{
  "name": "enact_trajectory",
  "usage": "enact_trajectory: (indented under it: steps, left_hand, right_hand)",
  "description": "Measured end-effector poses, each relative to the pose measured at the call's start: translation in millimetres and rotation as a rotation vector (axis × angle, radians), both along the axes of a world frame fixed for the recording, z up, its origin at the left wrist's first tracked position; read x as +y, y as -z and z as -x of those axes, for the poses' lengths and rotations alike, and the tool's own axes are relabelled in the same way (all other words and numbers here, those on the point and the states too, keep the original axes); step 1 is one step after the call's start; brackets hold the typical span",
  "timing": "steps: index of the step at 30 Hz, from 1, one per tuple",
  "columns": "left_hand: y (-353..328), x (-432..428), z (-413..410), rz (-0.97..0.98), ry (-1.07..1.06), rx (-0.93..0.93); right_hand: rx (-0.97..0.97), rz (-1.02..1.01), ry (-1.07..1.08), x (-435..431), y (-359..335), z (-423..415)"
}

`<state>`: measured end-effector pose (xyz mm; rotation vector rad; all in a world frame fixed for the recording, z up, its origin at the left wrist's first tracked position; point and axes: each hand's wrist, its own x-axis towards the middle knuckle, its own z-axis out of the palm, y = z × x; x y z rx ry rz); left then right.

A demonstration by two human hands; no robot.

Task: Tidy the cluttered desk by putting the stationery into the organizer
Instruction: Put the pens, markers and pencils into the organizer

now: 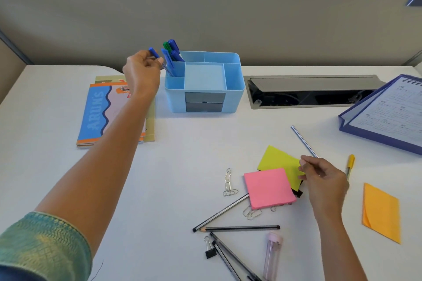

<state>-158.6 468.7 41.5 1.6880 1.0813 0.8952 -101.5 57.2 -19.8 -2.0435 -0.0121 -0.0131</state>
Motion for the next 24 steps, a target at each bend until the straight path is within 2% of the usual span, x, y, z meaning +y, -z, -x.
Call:
enact_trajectory:
  steps: [4,9,16,19,22,24]
  left_hand:
    - [2.1,-5.8,2.7,0.012,0.027,0.05]
    - [-1.9,-19.3,11.8,-0.053,-0.08,-0.019]
    - [-8.1,-73.0,27.2,-0.215,-0.022,-0.245]
    - [-4.7,-103.7,28.4,-0.241,0.09,-0.238]
    - [2.8,-139.2,28.5,-0.154,0.23,-0.232]
    - [7.7,-159.3,27.2,-0.021,0.356,-0.181]
  right_hand:
    - [-0.19,0.345,0.13,-26.0,0.8,-10.0]
    - [-0.053,0.56,0.261,-54.5,4.8,-20.3]
    - [0.045,0.517,0.23,-62.7,5.9,-28.5]
    - [0.104,0.42,0.222,-66.0,3.9,-32.2]
    - [0.076,0.353,0.245,-69.3,1.3,-30.3]
    - [0.01,0.259,0.228,-61.9,-4.0,-23.3]
